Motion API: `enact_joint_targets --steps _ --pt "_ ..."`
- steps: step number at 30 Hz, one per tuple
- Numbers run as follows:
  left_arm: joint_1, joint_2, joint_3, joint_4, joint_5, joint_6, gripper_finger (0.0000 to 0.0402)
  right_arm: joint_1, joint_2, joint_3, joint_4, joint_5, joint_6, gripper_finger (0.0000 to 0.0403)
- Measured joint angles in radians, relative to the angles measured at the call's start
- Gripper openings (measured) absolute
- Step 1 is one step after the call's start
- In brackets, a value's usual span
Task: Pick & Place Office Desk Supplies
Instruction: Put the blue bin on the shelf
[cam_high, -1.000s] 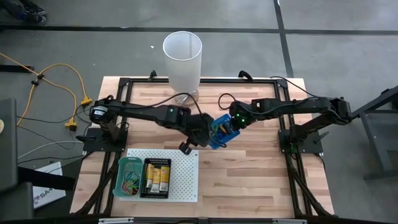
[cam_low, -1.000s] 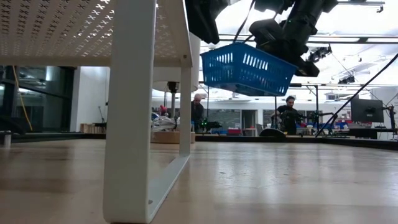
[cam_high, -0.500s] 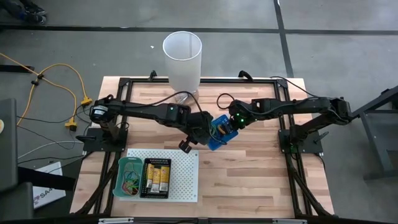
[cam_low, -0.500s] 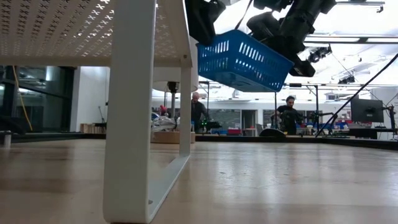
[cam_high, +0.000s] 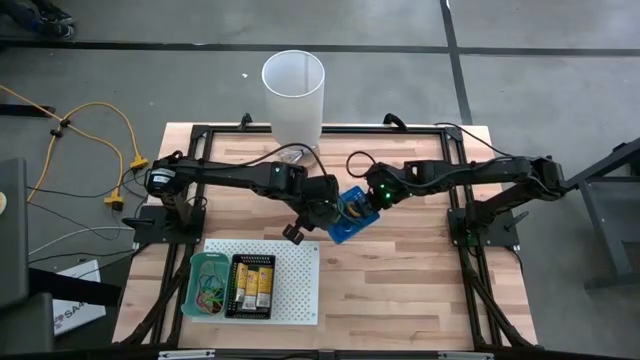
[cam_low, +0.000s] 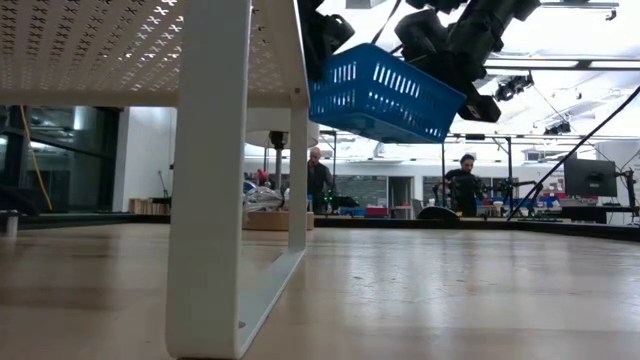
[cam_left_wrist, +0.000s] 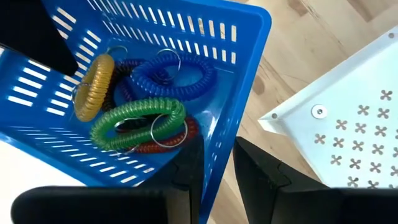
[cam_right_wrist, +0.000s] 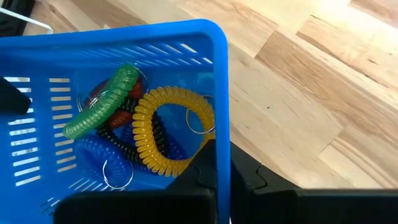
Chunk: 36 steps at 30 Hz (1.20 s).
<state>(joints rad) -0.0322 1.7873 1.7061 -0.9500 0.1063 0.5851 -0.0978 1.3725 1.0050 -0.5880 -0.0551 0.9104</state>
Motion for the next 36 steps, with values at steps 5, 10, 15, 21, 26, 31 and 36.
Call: enact_joint_targets --steps 5,10,15,21,26,31,36 --pt "-0.002 0.001 0.0 -0.011 0.001 -0.007 0.0079 0.001 0.0 0.0 0.008 0.0 0.005 0.0003" --pt "-0.003 0.011 0.0 -0.014 0.002 -0.015 0.0079 0.001 0.0 0.0 0.049 -0.006 0.006 0.0003" --pt "-0.003 0.025 -0.001 -0.013 0.004 -0.032 0.0079 0.001 0.0 0.0 0.065 -0.022 0.01 0.0003" --pt "-0.006 0.029 0.0 -0.013 0.0 -0.033 0.0079 0.0 0.0 0.0 0.07 -0.023 0.01 0.0003" --pt "-0.016 0.029 0.0 -0.013 -0.004 -0.034 0.0078 0.0 0.0 0.0 0.069 -0.021 0.009 0.0003" --pt "-0.031 0.029 0.0 -0.012 -0.005 -0.03 0.0078 0.001 0.0 0.0 0.069 0.012 0.0 0.0003" --pt "-0.031 0.029 0.0 -0.026 0.022 -0.033 0.0078 0.017 0.0 0.0 0.068 0.037 -0.018 0.0003"
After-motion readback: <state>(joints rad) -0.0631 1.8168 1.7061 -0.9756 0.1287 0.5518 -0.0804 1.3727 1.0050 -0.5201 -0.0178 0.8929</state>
